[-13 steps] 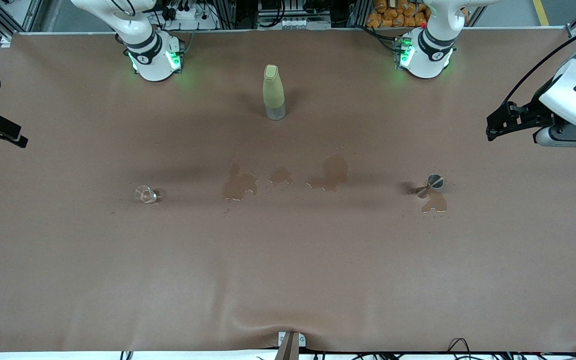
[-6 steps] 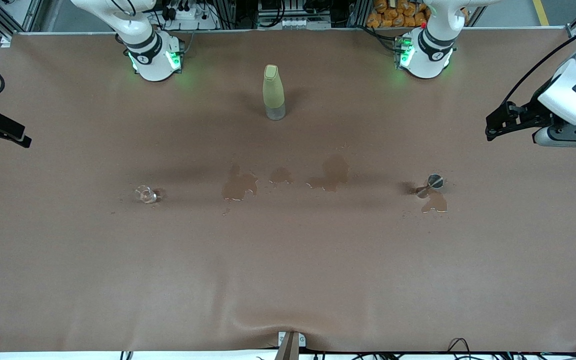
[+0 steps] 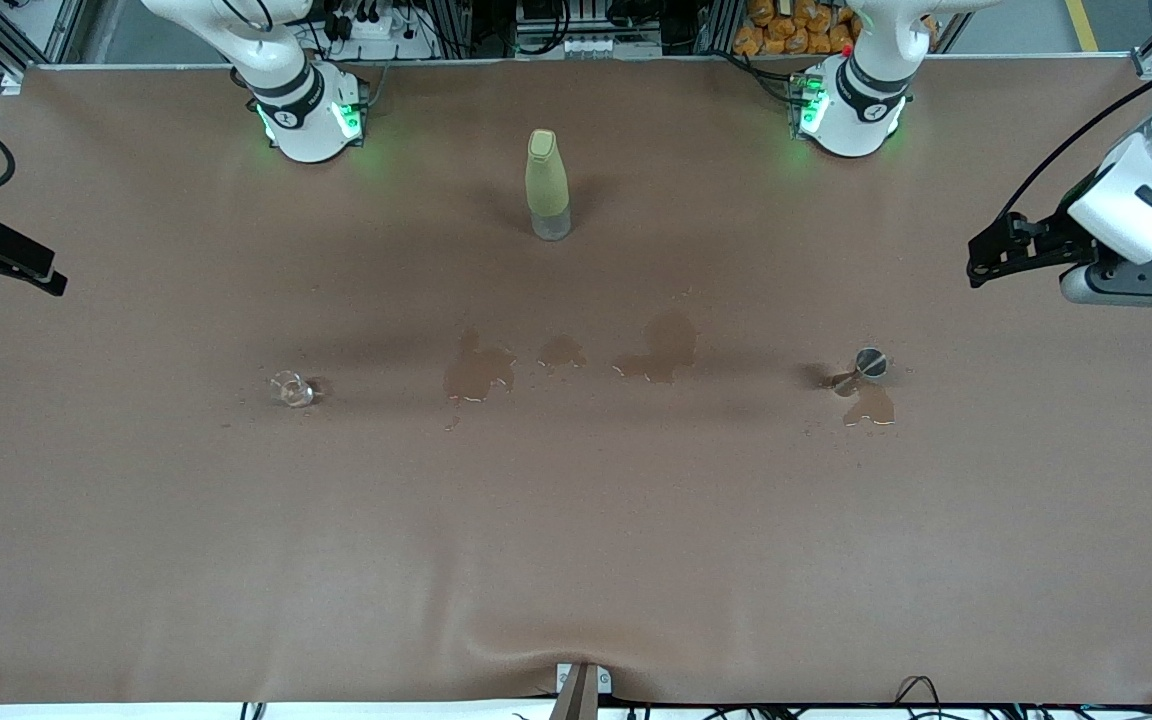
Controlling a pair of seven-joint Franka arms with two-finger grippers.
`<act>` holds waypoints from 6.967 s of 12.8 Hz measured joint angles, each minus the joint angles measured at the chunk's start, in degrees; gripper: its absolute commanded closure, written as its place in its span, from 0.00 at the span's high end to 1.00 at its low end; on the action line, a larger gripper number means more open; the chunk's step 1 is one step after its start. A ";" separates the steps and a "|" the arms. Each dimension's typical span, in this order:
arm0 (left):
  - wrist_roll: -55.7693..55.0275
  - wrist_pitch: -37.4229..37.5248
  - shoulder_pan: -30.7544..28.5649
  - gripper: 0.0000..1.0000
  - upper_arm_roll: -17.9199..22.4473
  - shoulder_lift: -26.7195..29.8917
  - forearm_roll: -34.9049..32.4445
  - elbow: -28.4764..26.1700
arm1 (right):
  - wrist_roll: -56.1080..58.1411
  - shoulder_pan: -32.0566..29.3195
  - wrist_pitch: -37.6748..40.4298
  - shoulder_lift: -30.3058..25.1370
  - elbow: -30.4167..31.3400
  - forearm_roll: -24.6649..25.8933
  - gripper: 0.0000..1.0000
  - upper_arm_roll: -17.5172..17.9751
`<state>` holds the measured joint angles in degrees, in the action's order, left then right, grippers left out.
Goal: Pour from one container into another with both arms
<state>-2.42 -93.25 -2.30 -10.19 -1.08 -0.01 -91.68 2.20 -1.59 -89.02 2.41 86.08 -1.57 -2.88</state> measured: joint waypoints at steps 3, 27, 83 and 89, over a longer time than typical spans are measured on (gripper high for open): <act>6.92 -0.11 -0.27 1.00 0.10 -1.06 0.00 -0.06 | 0.31 0.00 -0.01 -0.05 0.00 0.00 1.00 0.04; 66.96 -9.32 -16.01 1.00 0.67 -17.82 28.30 -7.68 | 51.71 -7.63 5.63 -0.87 0.05 0.04 1.00 -1.33; 143.03 3.96 -26.31 0.73 -1.49 -52.05 56.36 -6.22 | 160.55 -7.62 -7.11 40.28 32.38 -84.74 1.00 -11.80; 143.13 4.66 -26.32 0.47 -1.47 -52.22 56.36 -6.22 | 161.62 -4.58 -7.12 41.37 32.01 -88.63 1.00 -11.77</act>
<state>140.72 -88.59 -28.63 -11.66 -53.30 56.34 -97.90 163.82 -6.18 -96.14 43.78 118.09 -90.20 -14.66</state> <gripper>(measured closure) 0.366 0.000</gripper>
